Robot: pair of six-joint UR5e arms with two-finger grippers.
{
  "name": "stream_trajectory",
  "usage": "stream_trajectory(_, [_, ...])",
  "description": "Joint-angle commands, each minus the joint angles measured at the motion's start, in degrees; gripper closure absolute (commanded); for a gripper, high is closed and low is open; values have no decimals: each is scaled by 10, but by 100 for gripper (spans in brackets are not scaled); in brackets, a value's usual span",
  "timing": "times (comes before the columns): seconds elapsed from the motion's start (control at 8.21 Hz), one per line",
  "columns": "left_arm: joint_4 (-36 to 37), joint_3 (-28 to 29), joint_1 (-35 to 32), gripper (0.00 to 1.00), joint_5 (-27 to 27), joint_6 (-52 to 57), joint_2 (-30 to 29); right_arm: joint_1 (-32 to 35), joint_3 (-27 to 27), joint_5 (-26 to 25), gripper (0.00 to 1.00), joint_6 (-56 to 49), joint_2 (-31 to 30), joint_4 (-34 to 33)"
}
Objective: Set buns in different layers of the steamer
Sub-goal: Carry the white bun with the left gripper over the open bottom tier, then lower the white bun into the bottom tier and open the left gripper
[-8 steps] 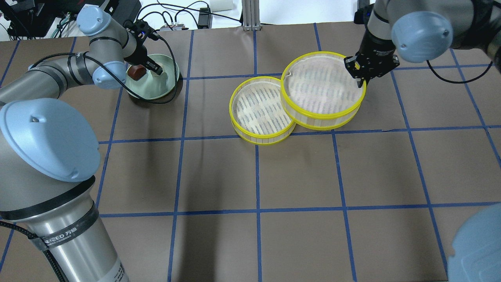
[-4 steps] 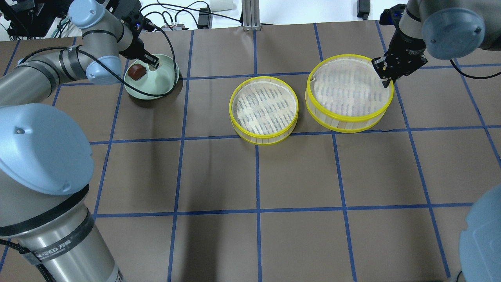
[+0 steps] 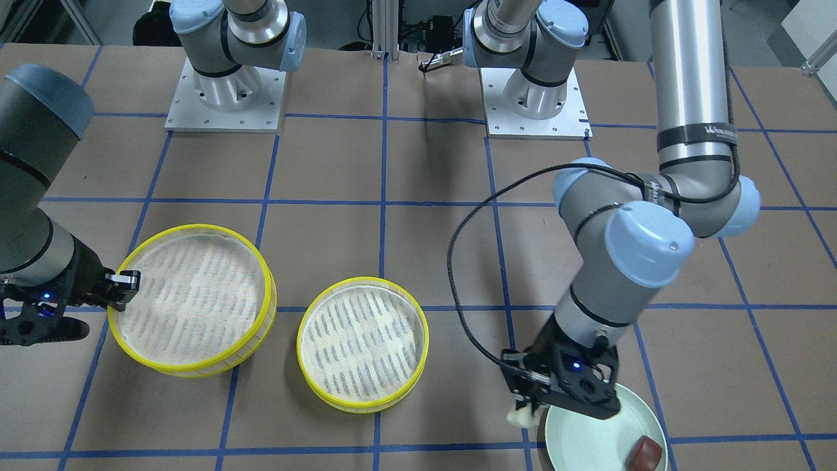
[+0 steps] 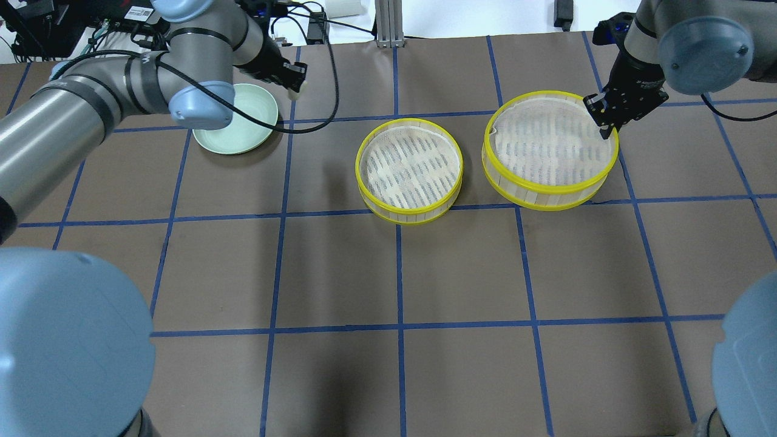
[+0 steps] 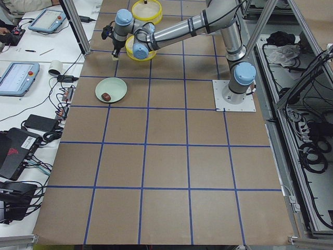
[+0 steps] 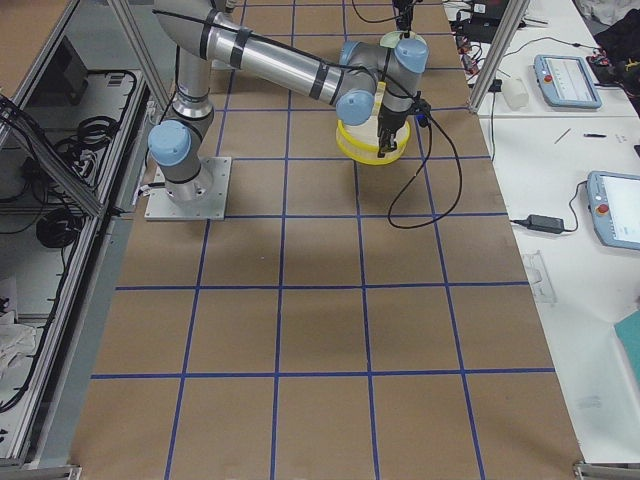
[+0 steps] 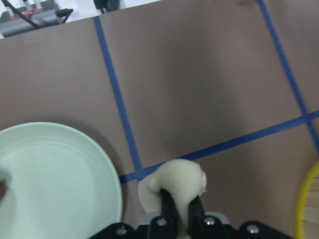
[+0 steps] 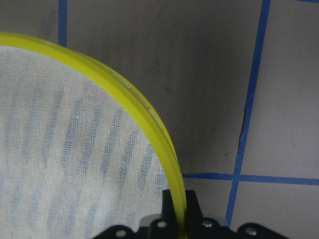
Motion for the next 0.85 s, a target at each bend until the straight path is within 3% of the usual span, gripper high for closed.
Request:
stream_trajectory(0.0, [7,-21,-95,100,-4,-167,19,0,0,-1,100,0,1,0])
stream_trajectory(0.61, [5,-27,-159,98,-45,-267,-14,0,0,-7,100,2,1,0])
stream_trajectory(0.73, [5,-29,-166,72,-45,-282,-22,0,0,-6,100,3,0,0])
